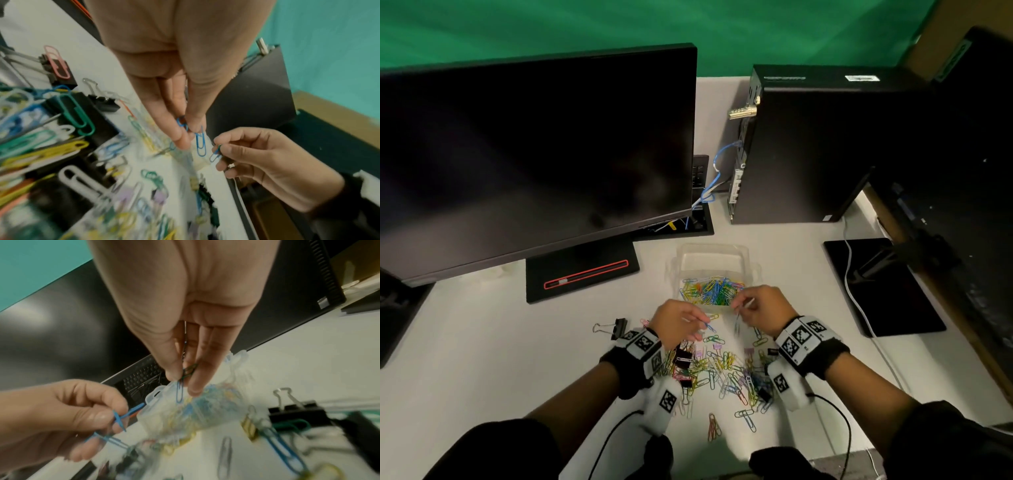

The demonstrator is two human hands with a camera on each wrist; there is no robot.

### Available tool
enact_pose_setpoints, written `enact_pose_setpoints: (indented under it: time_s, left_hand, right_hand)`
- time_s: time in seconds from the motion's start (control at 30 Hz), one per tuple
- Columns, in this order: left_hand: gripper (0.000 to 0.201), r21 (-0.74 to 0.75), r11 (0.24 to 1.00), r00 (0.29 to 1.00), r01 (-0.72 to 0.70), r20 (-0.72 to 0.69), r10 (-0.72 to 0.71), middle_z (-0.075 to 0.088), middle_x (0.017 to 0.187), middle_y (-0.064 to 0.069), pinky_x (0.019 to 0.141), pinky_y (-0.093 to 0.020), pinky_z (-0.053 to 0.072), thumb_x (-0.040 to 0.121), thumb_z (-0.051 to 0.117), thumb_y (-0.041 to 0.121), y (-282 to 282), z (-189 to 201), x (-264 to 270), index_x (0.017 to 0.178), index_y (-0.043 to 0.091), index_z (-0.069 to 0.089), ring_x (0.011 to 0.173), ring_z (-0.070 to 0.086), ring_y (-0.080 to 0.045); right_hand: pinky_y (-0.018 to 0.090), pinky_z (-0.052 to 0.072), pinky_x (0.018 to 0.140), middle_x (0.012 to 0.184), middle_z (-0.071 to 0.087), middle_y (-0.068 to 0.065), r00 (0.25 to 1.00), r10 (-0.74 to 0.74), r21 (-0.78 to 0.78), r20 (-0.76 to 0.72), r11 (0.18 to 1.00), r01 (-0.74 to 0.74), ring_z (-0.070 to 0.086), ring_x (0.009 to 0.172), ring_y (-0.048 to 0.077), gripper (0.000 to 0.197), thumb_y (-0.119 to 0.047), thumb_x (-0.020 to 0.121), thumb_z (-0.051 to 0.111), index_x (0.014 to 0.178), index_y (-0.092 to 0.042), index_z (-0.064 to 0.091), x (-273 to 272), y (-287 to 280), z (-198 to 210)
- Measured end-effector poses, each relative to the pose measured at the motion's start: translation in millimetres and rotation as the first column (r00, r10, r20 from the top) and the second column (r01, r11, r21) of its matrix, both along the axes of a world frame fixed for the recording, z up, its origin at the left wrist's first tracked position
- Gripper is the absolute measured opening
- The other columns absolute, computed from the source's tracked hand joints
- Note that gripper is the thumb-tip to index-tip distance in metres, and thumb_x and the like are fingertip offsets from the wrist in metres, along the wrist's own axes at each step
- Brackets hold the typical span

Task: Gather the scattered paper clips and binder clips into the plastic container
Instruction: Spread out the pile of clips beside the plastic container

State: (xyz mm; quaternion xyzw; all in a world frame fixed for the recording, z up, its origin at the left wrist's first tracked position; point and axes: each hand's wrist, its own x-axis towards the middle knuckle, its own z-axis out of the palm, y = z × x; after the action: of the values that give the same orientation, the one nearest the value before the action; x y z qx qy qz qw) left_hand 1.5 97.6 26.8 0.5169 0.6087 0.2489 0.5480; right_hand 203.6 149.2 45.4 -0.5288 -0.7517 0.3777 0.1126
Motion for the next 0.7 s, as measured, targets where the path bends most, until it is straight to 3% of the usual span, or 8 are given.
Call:
enact_pose_setpoints:
  time_s: [0.13,0.23,0.3,0.43,0.53,0.6,0.63,0.7]
  left_hand:
    - [0.027,0.001,0.998,0.989,-0.060,0.132,0.060,0.069,0.069,0.001,0.063,-0.023,0.057,0.085,0.056,-0.007,22,7,-11,0.076,0.014,0.070,0.054,0.064,-0.009]
    - [0.041,-0.069,0.982,0.896,-0.177,0.402,0.190,0.058,0.044,0.000,0.051,-0.026,0.050,0.085,0.039,-0.021,40,7,-14,0.070,0.001,0.070,0.046,0.059,-0.018]
    - [0.053,-0.116,0.973,0.831,-0.198,0.506,0.230,0.044,0.032,0.005,0.046,-0.023,0.043,0.085,0.028,-0.024,50,10,-11,0.063,-0.002,0.071,0.042,0.056,-0.017]
    - [0.064,-0.121,0.976,0.787,-0.181,0.577,0.218,0.046,0.029,-0.003,0.043,-0.018,0.041,0.082,0.023,-0.027,60,17,-2,0.053,0.002,0.071,0.037,0.051,-0.017]
    - [0.065,-0.155,0.967,0.758,-0.201,0.601,0.254,0.046,0.029,-0.004,0.041,-0.016,0.040,0.084,0.020,-0.025,68,11,4,0.051,0.001,0.070,0.051,0.046,-0.024]
    - [0.063,-0.181,0.958,0.768,-0.223,0.573,0.287,0.045,0.030,0.000,0.040,-0.016,0.038,0.085,0.021,-0.023,70,6,7,0.051,-0.001,0.070,0.062,0.041,-0.024]
    - [0.059,-0.147,0.963,0.826,-0.226,0.496,0.269,0.048,0.034,0.003,0.042,-0.017,0.040,0.087,0.025,-0.020,72,3,8,0.056,-0.001,0.071,0.065,0.043,-0.025]
    - [0.036,-0.003,0.990,0.984,-0.141,0.110,0.140,0.063,0.059,0.000,0.062,-0.024,0.051,0.091,0.041,-0.006,71,2,7,0.080,0.002,0.074,0.075,0.055,-0.028]
  right_hand:
    - [0.014,0.051,0.059,0.082,0.067,0.006,0.975,-0.166,0.026,-0.150,0.985,0.172,0.061,0.061,0.011,0.017,-0.002,0.086,0.055,0.087,-0.011,0.070,-8,20,5]
    - [0.033,0.058,0.072,0.087,0.069,0.009,0.946,-0.247,0.023,-0.209,0.966,0.257,0.068,0.073,0.024,0.023,-0.001,0.088,0.050,0.089,-0.013,0.069,-12,28,0]
    - [0.038,0.056,0.082,0.092,0.070,0.009,0.942,-0.257,0.016,-0.216,0.964,0.267,0.068,0.083,0.025,0.026,0.002,0.088,0.048,0.092,-0.011,0.070,-14,28,-5]
    - [0.023,0.050,0.084,0.096,0.071,0.008,0.957,-0.228,0.053,-0.179,0.969,0.240,0.063,0.086,0.016,0.030,0.006,0.086,0.046,0.098,-0.009,0.070,-9,19,-8]
    - [0.018,0.048,0.074,0.095,0.070,0.005,0.968,-0.183,0.030,-0.174,0.981,0.191,0.059,0.074,0.007,0.028,0.006,0.086,0.048,0.095,-0.009,0.069,-1,8,-9]
    - [0.024,0.050,0.072,0.094,0.069,0.004,0.981,-0.128,0.008,-0.149,0.991,0.131,0.056,0.070,0.000,0.026,0.006,0.084,0.051,0.092,-0.010,0.069,4,-2,-13]
    - [0.027,0.050,0.072,0.093,0.068,0.003,0.989,-0.090,-0.009,-0.120,0.996,0.090,0.055,0.069,0.001,0.026,0.006,0.081,0.054,0.091,-0.011,0.069,6,-8,-16]
    - [0.028,0.050,0.075,0.092,0.064,-0.002,0.999,0.037,-0.062,0.001,0.997,-0.037,0.056,0.073,0.008,0.023,-0.001,0.077,0.063,0.095,-0.016,0.069,9,-21,-21]
